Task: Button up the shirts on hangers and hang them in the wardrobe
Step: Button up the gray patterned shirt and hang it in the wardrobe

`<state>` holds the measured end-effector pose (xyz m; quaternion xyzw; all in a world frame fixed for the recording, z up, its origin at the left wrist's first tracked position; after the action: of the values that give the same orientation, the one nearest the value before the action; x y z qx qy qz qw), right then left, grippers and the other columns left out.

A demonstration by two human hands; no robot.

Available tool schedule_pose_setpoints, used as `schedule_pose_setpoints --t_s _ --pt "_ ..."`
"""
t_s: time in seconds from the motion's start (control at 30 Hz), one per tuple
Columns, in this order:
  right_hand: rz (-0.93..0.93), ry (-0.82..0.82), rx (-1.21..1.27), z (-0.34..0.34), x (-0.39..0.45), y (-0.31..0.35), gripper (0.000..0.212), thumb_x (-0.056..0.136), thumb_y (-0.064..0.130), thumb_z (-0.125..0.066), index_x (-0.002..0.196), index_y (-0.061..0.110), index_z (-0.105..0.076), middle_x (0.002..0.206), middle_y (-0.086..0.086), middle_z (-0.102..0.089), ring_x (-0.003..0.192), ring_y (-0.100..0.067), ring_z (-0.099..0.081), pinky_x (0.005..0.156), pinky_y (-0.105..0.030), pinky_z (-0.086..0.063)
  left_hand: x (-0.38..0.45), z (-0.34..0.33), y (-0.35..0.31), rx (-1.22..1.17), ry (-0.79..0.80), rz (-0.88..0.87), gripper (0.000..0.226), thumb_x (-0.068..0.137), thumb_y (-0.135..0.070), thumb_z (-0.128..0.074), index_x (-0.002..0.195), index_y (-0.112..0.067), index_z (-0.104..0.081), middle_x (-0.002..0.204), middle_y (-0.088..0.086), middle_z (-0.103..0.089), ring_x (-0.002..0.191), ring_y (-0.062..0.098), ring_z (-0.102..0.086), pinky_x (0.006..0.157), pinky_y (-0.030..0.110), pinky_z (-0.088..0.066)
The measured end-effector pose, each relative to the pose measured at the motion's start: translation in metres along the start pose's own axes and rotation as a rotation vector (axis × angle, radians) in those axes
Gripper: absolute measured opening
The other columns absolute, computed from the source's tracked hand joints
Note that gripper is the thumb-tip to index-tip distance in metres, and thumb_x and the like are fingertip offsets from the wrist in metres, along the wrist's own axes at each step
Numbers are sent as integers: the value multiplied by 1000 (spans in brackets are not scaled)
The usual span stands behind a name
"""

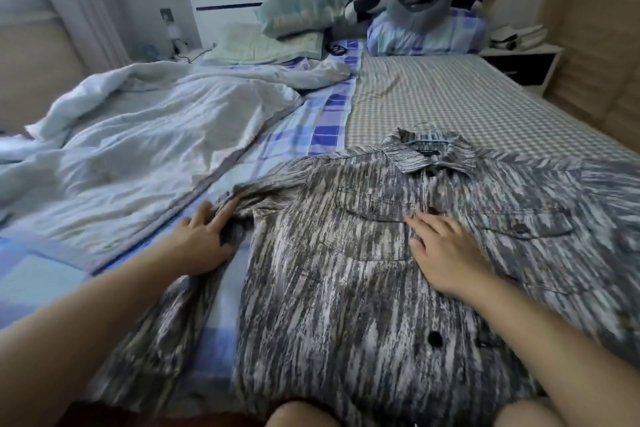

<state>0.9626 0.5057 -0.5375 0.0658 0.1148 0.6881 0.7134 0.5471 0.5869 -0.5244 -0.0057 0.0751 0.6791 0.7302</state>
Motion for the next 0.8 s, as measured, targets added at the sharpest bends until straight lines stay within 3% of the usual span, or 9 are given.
schedule_pose_setpoints --t_s 0.2,0.27,0.33,0.43,0.5,0.6,0.67,0.73,0.8 --pt "-46 -54 -96 4 3 8 52 104 38 -29 155 31 -30 161 5 -30 146 -28 -27 119 -54 -29 -40 -22 30 -235 39 160 110 66 -101 -35 148 -60 24 160 21 -28 144 44 -33 116 49 -30" --pt "-49 -87 -110 5 2 10 51 104 37 -29 154 29 -33 160 3 -33 145 -30 -29 118 -54 -31 -52 -22 20 -210 32 161 107 80 -85 -52 156 -50 14 149 23 -40 136 44 -42 110 48 -38" --pt "-42 -106 -119 5 0 10 51 104 36 -30 154 27 -34 160 0 -33 145 -32 -28 119 -55 -29 -53 -3 14 -118 -89 95 85 93 -45 -62 160 -38 -10 131 20 -50 119 44 -56 94 48 -49" --pt "-38 -116 -93 6 -2 11 52 103 36 -30 154 27 -34 161 -1 -32 147 -32 -25 121 -56 -25 -51 60 39 246 -400 21 64 82 -9 -69 141 -24 -49 110 19 -53 96 43 -60 70 47 -48" --pt "-40 -117 -87 6 -2 12 51 104 37 -30 154 27 -33 162 0 -31 148 -32 -23 122 -55 -23 -50 88 65 367 -454 29 51 79 -9 -73 128 -20 -62 107 22 -54 94 43 -58 75 52 -48" --pt "-33 -123 -98 10 -5 13 50 105 37 -32 154 28 -33 162 1 -31 147 -31 -24 121 -55 -21 -28 70 73 487 -163 164 44 98 -27 -52 141 -33 -55 154 21 -34 138 44 -35 113 57 -29" --pt "-35 -129 -84 11 -4 13 50 104 36 -33 153 28 -35 160 2 -33 146 -29 -27 121 -53 -24 -22 69 34 369 -104 225 44 98 -26 -45 141 -30 -55 162 18 -20 146 43 -22 117 58 -21" --pt "-28 -143 -56 11 -3 13 50 103 35 -35 152 28 -39 156 4 -38 143 -25 -30 119 -51 -27 -19 98 -51 106 -370 41 43 90 -15 -52 131 -21 -63 150 16 -38 135 39 -36 108 54 -38" --pt "-13 -204 6 19 -3 12 47 101 36 -40 147 27 -48 151 4 -46 138 -24 -36 115 -50 -33 -22 122 -135 -241 -499 -147 40 90 -10 -56 128 -20 -66 137 9 -54 124 30 -50 101 49 -48"
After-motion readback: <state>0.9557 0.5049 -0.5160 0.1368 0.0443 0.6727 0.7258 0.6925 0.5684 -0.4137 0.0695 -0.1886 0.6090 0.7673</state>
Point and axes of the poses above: each hand's wrist, its own x-axis towards the middle knuckle, its own z-axis out of the back of the hand, y = z × x, the point moved 10 cm from there along x, towards the middle knuckle
